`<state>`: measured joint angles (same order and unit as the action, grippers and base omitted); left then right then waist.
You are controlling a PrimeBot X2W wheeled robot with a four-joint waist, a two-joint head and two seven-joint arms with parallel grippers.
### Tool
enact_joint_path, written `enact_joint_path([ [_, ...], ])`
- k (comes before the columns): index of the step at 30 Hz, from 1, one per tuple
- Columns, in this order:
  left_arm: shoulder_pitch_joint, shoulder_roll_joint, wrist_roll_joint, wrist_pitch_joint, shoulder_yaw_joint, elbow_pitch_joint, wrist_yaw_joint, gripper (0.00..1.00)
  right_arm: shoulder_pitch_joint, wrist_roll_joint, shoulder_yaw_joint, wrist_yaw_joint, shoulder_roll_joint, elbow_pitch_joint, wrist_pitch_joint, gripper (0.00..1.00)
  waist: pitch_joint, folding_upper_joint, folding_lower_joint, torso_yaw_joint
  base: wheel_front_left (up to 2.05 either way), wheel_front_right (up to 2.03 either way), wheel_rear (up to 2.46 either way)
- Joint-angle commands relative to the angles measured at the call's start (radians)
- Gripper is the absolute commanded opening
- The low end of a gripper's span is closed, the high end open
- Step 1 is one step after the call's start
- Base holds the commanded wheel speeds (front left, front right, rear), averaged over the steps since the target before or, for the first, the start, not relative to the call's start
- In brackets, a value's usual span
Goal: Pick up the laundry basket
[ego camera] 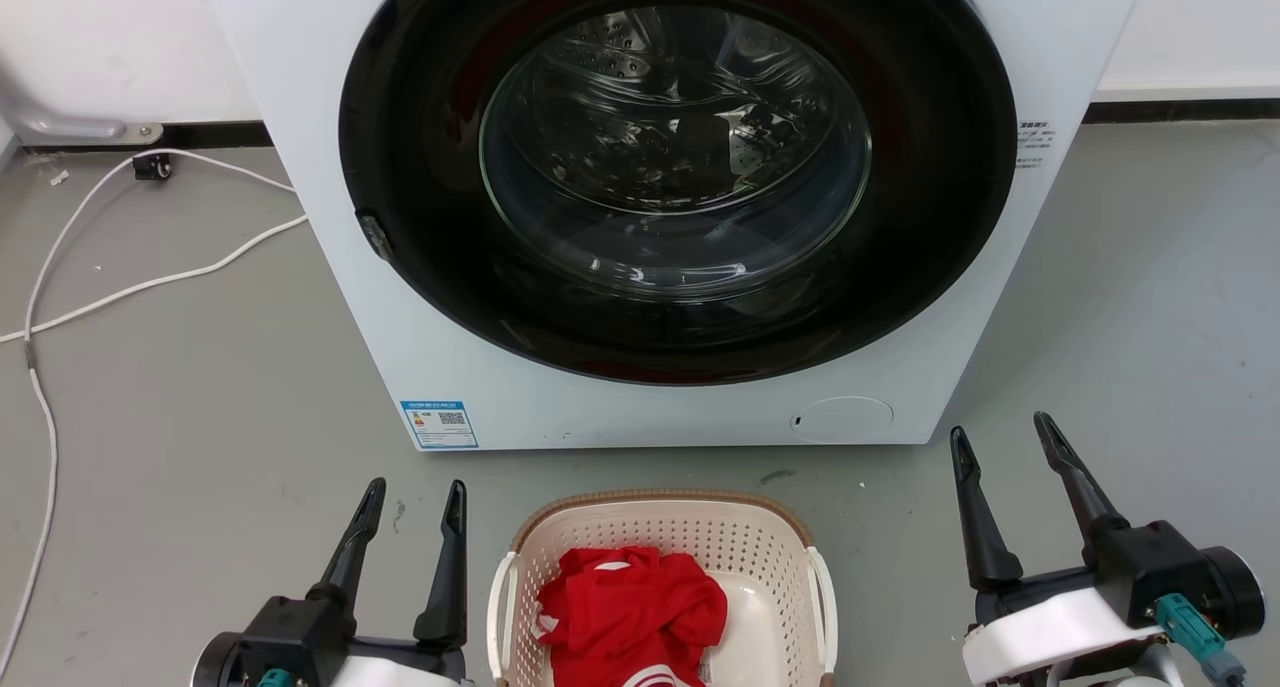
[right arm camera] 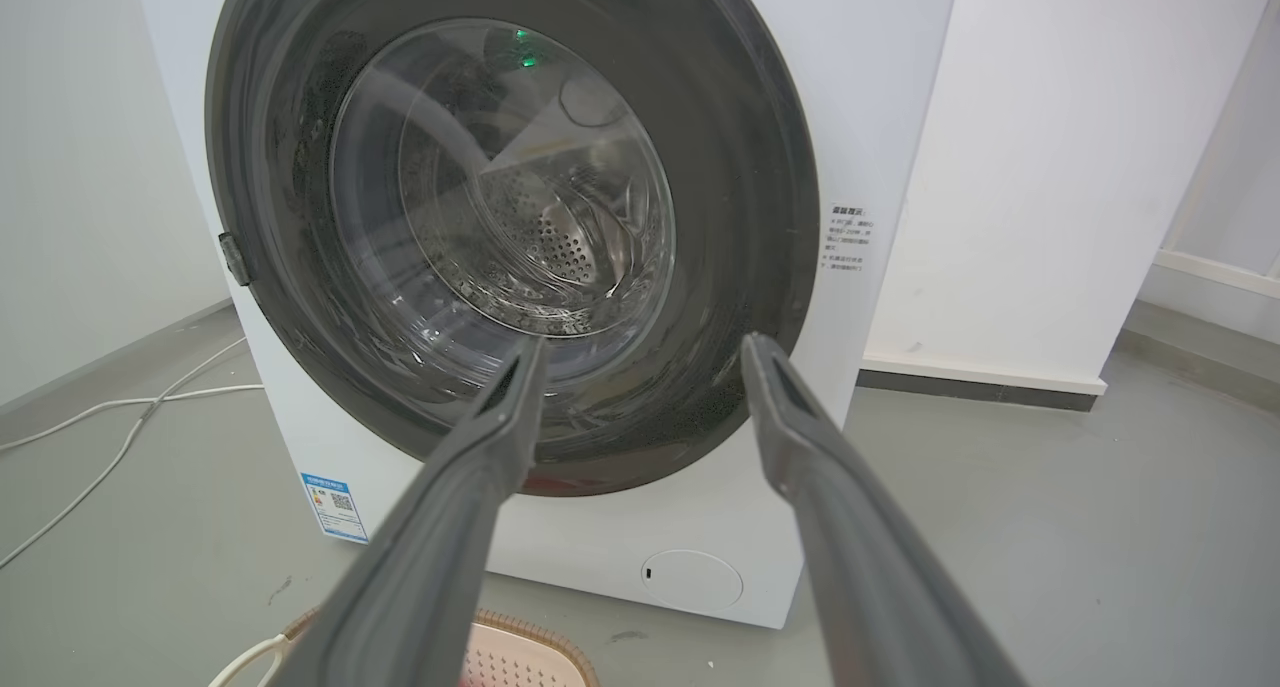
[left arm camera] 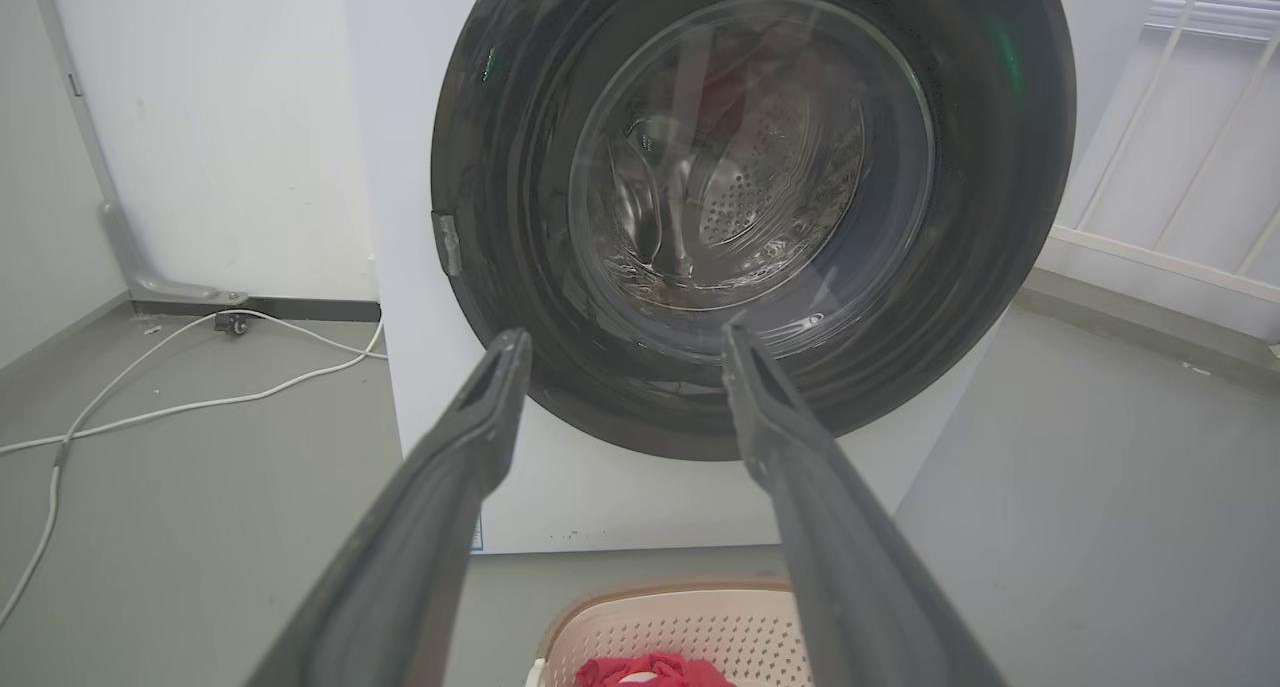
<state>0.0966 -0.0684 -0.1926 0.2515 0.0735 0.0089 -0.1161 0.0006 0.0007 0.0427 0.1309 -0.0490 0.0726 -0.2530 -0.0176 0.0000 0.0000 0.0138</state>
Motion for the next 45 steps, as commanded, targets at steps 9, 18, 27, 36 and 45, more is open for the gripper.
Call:
enact_joint_path([
  [9, 0.011, 0.006, 0.087, 0.015, 0.016, 0.034, -0.014, 1.00, 0.000, 0.031, -0.019, 0.000, -0.002, 0.038, -0.013, 1.00, 0.002, 0.0000, 0.0000, 0.000, 0.00, 0.00, 0.00],
  [18, 0.011, 0.010, 0.058, 0.014, 0.022, 0.047, -0.015, 1.00, -0.006, 0.038, -0.013, 0.000, -0.002, 0.039, -0.013, 1.00, 0.009, 0.0000, 0.0000, -0.002, 0.00, 0.00, 0.00],
  [27, 0.015, 0.008, 0.043, 0.014, 0.021, 0.063, -0.015, 1.00, -0.003, 0.044, -0.007, 0.000, -0.002, 0.043, -0.013, 1.00, 0.012, 0.0000, 0.0000, 0.001, 0.00, 0.00, 0.00],
  [36, 0.003, 0.008, 0.033, 0.014, 0.029, 0.091, -0.015, 1.00, -0.014, 0.041, -0.004, 0.000, -0.002, 0.055, -0.013, 1.00, -0.020, 0.0000, 0.0000, 0.005, 0.00, 0.00, 0.00],
  [45, -0.100, -0.018, 0.018, 0.014, 0.010, 0.168, -0.015, 1.00, -0.102, 0.032, -0.012, 0.000, -0.002, 0.111, -0.013, 1.00, -0.215, 0.0000, 0.0000, 0.009, 0.00, 0.00, 0.00],
])
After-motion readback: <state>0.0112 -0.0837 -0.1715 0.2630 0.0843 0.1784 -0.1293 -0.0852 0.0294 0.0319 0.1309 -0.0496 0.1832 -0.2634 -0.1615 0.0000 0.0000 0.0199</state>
